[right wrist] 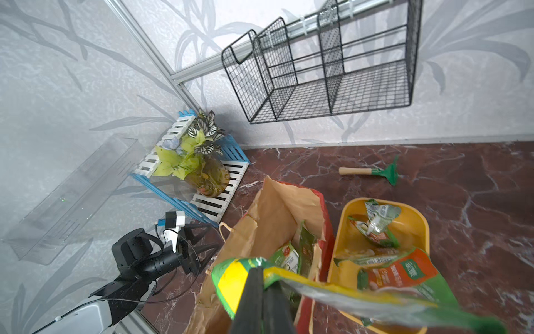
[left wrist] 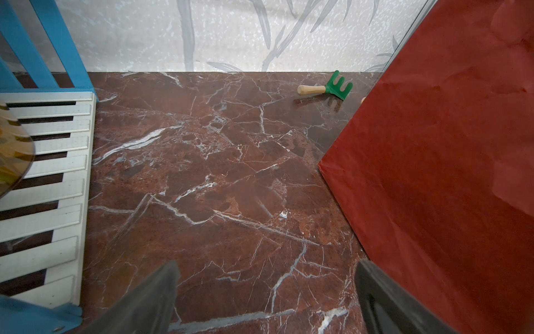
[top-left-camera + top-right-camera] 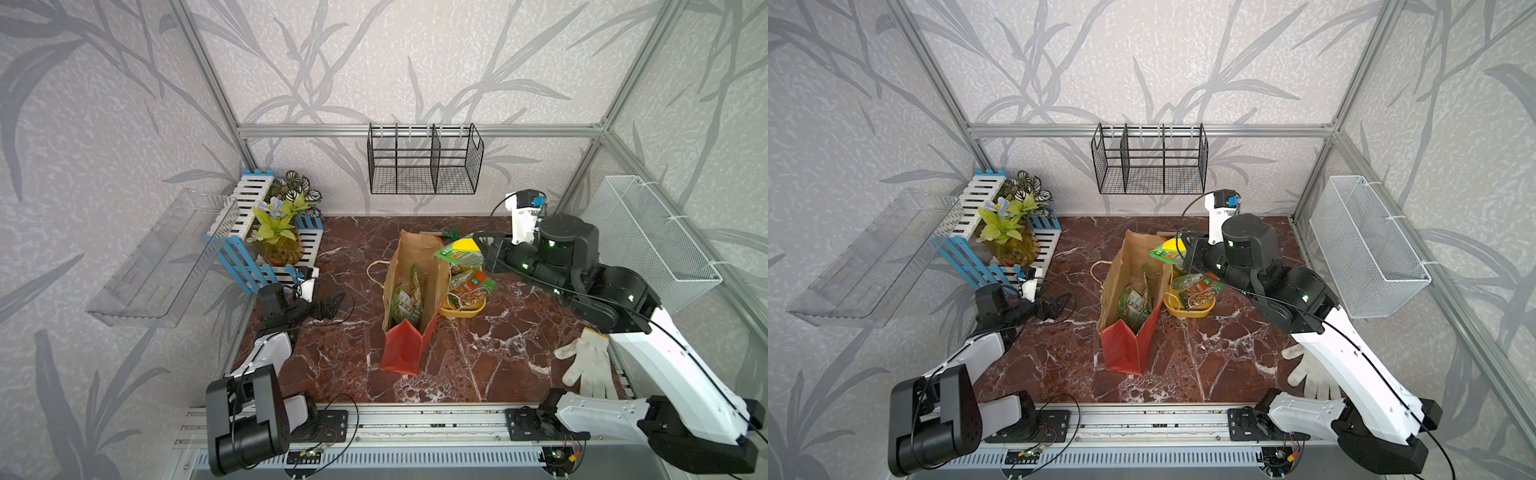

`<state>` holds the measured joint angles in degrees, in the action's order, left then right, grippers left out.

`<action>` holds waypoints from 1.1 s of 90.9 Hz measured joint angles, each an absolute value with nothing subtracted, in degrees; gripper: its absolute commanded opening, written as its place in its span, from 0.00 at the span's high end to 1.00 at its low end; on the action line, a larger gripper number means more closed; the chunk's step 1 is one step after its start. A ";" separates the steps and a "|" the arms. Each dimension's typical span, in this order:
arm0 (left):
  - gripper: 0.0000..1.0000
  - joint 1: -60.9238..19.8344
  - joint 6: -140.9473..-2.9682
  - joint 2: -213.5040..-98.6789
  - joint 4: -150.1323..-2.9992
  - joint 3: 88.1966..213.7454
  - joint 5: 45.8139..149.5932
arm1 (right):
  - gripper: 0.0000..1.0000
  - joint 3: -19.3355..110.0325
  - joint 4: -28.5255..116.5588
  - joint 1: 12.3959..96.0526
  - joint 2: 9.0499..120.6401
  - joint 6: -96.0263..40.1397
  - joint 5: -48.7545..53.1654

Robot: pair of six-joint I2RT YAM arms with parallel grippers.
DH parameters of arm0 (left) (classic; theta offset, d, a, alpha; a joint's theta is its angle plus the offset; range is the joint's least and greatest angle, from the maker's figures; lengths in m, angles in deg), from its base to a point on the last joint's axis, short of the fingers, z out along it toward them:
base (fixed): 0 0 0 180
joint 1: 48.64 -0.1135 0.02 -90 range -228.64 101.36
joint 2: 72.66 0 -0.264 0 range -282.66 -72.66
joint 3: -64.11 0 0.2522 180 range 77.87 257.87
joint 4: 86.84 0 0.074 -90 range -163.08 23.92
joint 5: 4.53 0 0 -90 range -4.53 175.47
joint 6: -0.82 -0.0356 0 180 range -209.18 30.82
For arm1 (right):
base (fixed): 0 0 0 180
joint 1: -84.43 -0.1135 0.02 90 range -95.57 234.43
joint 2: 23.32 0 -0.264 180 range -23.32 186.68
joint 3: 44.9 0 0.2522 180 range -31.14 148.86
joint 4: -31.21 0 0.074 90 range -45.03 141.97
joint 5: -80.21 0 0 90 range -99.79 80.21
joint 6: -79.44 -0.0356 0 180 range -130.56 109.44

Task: Place the condiment packets inside the bag
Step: Place the condiment packet in the paper bag.

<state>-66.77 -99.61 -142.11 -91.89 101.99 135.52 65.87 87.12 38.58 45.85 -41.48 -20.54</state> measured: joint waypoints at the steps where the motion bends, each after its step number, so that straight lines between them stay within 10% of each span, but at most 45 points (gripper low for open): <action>1: 0.00 -66.75 -99.61 -142.11 -91.89 101.99 135.54 | 1.00 66.33 87.21 38.23 46.39 -41.30 -20.69; 74: 0.00 -66.77 -99.64 -142.13 -91.61 101.99 135.95 | 1.00 83.77 102.62 31.50 68.91 -30.44 -16.36; 89: 0.00 -66.77 -99.64 -142.13 -91.59 101.99 136.06 | 0.62 89.72 106.13 31.32 73.19 -29.13 -14.63; 100: 0.00 -66.77 -99.66 -142.13 -91.56 101.99 136.13 | 0.52 90.11 107.12 31.22 73.50 -28.73 -14.96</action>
